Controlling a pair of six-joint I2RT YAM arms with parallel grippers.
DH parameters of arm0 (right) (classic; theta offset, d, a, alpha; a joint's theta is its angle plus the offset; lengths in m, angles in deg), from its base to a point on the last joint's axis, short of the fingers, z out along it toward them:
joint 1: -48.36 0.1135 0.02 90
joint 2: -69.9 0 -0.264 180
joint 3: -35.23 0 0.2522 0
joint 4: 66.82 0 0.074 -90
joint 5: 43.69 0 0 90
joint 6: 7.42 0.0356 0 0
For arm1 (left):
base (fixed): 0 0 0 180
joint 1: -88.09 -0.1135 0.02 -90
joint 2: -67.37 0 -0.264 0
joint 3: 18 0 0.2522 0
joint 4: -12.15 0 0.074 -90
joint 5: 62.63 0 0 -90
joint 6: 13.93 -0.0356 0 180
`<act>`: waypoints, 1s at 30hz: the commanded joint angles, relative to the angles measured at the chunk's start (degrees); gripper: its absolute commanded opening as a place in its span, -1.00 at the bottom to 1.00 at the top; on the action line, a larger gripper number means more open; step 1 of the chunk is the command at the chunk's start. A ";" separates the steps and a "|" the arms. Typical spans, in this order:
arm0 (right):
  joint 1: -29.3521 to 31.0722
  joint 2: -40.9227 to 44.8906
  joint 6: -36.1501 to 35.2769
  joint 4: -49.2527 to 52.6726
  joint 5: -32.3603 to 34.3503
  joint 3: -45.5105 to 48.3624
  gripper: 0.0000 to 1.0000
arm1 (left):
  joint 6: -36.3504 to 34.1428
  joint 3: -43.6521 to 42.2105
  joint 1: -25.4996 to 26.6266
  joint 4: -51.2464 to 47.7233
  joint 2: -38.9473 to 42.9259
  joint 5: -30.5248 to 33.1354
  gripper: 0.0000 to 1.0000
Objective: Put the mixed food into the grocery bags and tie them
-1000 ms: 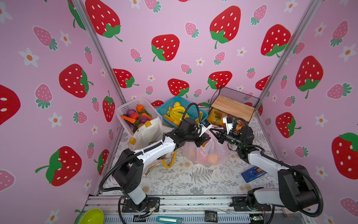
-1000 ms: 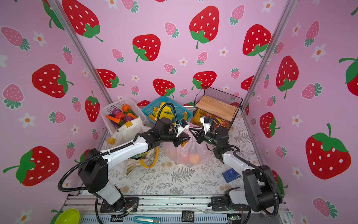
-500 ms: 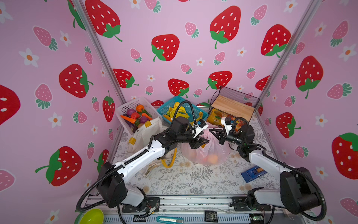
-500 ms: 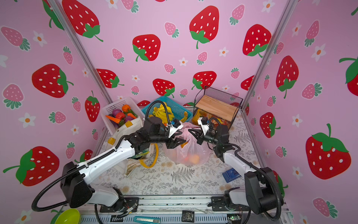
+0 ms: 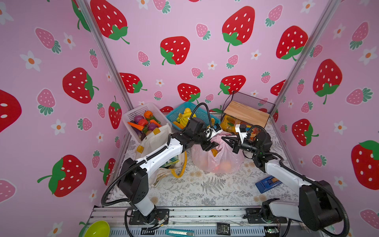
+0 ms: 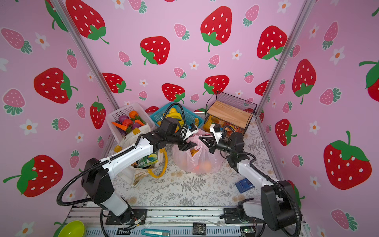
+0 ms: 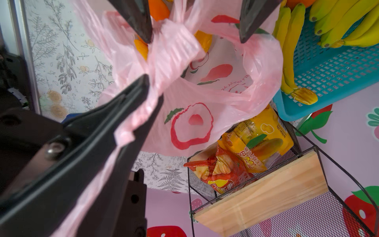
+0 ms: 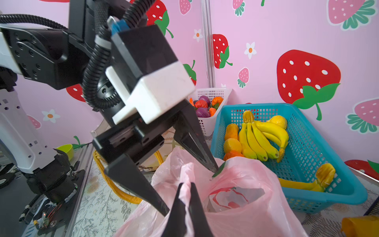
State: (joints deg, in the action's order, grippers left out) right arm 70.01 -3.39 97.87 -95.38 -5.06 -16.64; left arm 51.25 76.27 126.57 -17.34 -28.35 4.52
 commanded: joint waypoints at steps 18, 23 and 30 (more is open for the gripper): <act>0.17 0.60 -5.20 -1.34 -1.58 0.31 -0.71 | -5.32 5.09 -1.65 2.08 -4.31 -6.51 -1.00; -0.56 2.32 -16.34 7.66 -0.38 -0.33 -0.13 | -12.31 6.06 -1.92 -1.53 -4.06 -7.21 -1.00; -0.40 2.86 -26.97 15.04 -0.12 -2.06 0.14 | -19.68 7.76 -2.38 -5.49 -3.54 -8.75 -1.00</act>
State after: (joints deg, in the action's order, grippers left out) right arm 69.68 -1.71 78.42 -84.21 -5.02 -16.83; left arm 37.70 80.23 124.45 -19.66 -32.81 -1.80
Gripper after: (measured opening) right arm 0.561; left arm 0.047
